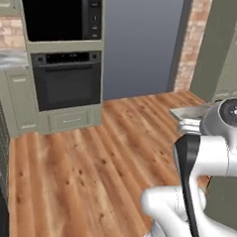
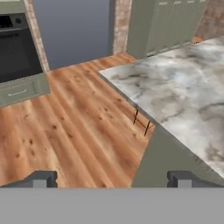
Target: Close all open cabinet doors.
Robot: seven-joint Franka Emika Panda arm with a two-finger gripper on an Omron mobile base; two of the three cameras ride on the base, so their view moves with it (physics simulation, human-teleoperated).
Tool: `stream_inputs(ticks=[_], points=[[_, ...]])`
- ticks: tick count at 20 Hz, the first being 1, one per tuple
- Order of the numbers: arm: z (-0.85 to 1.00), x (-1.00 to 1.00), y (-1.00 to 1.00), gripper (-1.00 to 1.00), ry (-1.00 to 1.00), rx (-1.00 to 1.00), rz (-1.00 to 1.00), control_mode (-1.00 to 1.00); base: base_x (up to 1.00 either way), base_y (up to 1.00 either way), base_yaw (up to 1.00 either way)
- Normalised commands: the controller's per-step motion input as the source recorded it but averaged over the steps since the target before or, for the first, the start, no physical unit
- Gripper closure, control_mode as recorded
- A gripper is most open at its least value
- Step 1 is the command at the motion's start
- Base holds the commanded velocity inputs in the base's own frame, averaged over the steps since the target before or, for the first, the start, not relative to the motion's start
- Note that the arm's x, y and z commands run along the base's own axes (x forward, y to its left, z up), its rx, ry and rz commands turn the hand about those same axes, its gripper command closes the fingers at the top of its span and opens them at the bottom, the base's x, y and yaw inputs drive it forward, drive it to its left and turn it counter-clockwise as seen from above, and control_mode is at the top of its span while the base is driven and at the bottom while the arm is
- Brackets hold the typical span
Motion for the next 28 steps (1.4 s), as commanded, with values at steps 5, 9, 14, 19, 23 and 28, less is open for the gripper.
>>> stream_inputs(ticks=[5, 9, 14, 19, 23, 28], points=[[0.0, 0.0, 0.0, -1.0, 0.0, 0.0, 0.0, 1.0, 0.96, 0.52, -0.27], [0.0, 0.0, 0.0, -1.0, 0.0, 0.0, 0.0, 1.0, 0.96, 0.52, -0.27], [0.0, 0.0, 0.0, -1.0, 0.0, 0.0, 0.0, 1.0, 0.97, 0.51, -0.28], [0.0, 0.0, 0.0, -1.0, 0.0, 0.0, 0.0, 1.0, 0.93, 0.43, -0.3], [0.0, 0.0, 0.0, -1.0, 0.0, 0.0, 0.0, 1.0, 0.88, 0.42, -0.35], [0.0, 0.0, 0.0, -1.0, 0.0, 0.0, 0.0, 1.0, 0.75, 0.16, -0.37]])
